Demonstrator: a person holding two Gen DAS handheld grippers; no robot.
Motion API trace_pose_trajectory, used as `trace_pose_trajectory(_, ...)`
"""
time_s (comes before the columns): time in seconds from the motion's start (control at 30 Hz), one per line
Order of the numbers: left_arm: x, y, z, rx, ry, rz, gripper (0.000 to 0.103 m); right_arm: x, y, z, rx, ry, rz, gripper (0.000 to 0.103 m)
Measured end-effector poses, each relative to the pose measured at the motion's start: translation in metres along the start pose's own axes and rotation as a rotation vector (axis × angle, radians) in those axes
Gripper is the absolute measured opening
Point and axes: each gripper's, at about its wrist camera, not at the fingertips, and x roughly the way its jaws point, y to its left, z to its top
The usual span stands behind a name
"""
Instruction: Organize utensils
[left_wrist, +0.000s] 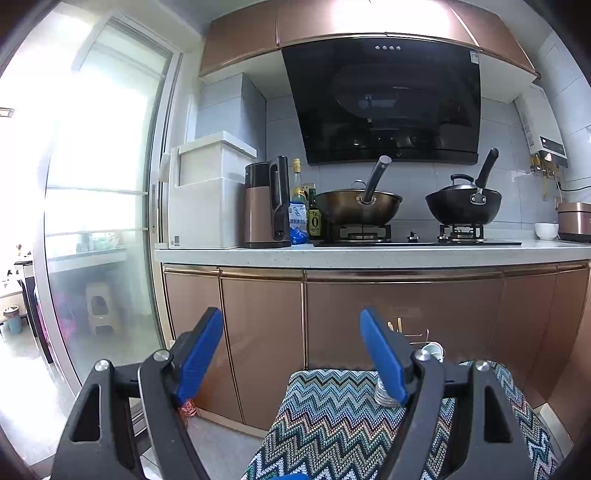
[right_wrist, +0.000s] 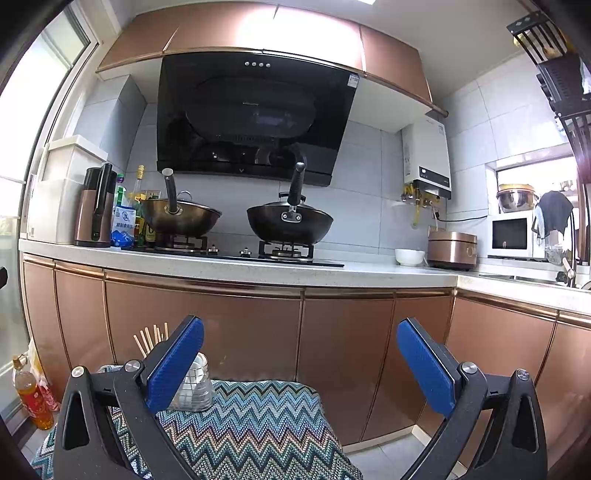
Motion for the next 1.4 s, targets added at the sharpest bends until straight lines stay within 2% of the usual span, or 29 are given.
trace_pose_trajectory(1.4, -0.0009, -0.0009, 0.0015, 0.01, 0.001, -0.02, 0.075, -0.0001, -0.0058, -0.0041, -0.005, 0.01, -0.013, 0.103)
